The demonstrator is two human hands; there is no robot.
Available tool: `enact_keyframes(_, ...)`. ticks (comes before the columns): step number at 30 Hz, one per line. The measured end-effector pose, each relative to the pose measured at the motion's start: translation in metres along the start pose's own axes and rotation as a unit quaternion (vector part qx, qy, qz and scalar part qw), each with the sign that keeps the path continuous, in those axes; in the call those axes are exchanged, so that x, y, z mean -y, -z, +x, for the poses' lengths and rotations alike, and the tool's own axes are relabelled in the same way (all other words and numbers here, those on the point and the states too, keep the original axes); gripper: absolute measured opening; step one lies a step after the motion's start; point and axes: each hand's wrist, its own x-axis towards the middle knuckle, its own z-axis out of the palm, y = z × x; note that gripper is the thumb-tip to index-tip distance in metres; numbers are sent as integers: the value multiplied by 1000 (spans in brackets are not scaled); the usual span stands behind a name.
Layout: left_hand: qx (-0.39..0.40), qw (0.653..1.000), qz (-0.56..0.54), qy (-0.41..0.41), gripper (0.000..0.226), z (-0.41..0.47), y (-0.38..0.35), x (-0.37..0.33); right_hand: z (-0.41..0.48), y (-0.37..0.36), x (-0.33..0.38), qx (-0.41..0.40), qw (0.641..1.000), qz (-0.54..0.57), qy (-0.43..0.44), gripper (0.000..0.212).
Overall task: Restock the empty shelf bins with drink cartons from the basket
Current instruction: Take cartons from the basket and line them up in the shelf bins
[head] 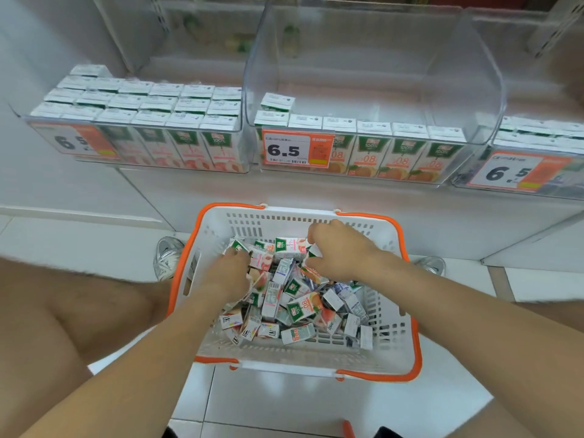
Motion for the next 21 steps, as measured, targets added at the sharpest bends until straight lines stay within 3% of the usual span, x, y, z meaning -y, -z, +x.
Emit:
enact_keyframes(2, 82, 996, 44, 10, 65, -2, -12, 16, -2, 3, 6, -11, 999, -30, 14, 37)
enact_keyframes(4, 116, 993, 15, 21, 71, -7, -21, 21, -2, 6, 12, -13, 999, -44, 25, 35)
enact_keyframes(8, 84, 996, -30, 19, 62, -6, -30, 23, 0, 13, 21, -18, 997, -61, 53, 35)
enact_keyframes(11, 93, 986, -136, 8, 65, -5, -14, 19, 1, 25, 26, -17, 995, -61, 75, 36)
enact_keyframes(13, 110, 952, -285, 30, 50, -10, 15, 13, -1, 39, 30, -22, 995, -54, 77, 36)
enact_keyframes(14, 131, 918, -370, 51, 42, -14, 31, 9, -3, 47, 32, -28, 995, -52, 78, 34)
enact_keyframes(17, 177, 813, -550, 73, 50, -27, 79, 0, -11, 66, 36, -48, 995, -54, 65, 23)
enact_keyframes(21, 174, 784, -596, 16, 45, -57, 126, -20, -29, 88, 37, -83, 994, -43, 61, 26)
